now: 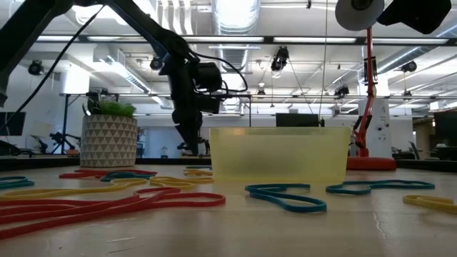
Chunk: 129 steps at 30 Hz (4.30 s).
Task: Pick and place rubber bands into bin
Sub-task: Put the blue rubber band into the bin
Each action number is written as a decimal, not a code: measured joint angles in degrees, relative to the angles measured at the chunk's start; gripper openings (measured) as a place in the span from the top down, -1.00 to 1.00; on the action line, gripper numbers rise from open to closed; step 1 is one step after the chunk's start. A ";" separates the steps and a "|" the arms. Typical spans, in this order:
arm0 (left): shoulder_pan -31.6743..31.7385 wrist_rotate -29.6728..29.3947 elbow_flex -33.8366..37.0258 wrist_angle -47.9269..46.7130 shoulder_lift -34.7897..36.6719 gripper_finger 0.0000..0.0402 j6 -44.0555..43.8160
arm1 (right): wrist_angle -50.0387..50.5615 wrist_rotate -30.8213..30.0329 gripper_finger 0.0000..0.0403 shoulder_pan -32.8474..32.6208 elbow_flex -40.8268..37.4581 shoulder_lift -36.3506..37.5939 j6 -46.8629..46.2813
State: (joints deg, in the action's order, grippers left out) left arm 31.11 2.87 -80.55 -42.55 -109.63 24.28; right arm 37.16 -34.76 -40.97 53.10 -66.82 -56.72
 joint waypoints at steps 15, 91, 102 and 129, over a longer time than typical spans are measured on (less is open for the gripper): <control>-0.20 1.75 -12.04 -7.66 -9.41 0.01 -4.49 | -0.07 0.04 0.11 -0.04 0.02 0.08 -1.53; -1.46 0.36 -11.24 -12.18 -3.43 1.00 -16.47 | 0.43 0.77 0.37 -0.03 -0.15 0.05 -0.32; -1.44 1.54 -11.35 -11.99 8.27 1.00 -17.91 | 0.45 0.76 0.41 -0.03 -0.15 0.05 0.35; -1.57 1.51 -9.26 -5.50 -6.29 0.16 -8.19 | 0.51 0.52 0.45 -0.02 -0.15 0.08 -0.25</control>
State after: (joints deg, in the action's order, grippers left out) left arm 29.55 4.38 -89.81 -48.05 -115.92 16.09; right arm 37.67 -34.24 -40.99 52.95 -66.74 -56.97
